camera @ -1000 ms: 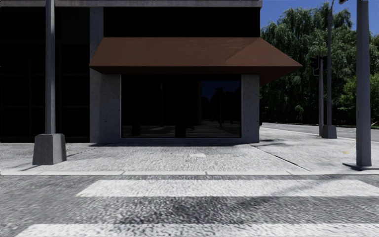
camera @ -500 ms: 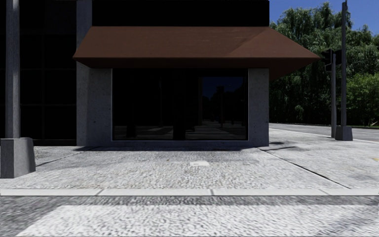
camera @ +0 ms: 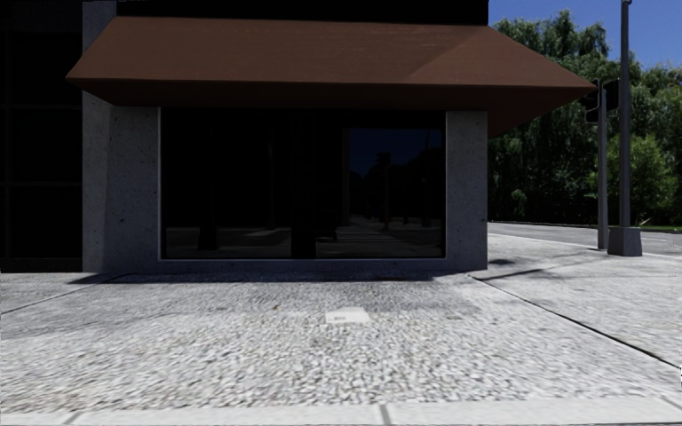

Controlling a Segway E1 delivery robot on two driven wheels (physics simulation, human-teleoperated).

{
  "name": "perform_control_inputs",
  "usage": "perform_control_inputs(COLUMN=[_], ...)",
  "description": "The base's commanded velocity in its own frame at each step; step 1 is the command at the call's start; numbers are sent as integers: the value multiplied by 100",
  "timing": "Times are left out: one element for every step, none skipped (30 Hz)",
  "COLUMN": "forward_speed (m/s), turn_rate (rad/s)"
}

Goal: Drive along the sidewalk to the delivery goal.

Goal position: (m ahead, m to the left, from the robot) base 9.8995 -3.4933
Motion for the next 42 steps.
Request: perform_control_inputs(forward_speed=[143,143,143,143,143,143,143,143,143,143,143,143,143,143,143,143,143,143,143,143,143,143,143,143,143,143,143,143,143,143,143,143,143,143,143,143,143,143,143,143,143,143], turn_rate=[-79,-79,-79,-79,-79,-79,-80,-80,-80,-80,-80,-80,-79,-31,-9,-9,-1,0,0,0,0,0,0,0,0,0,-15,-44,-71,-88,-98,-98,-102,-102,-102,-102,-62,-62,-8,-1,0,0])
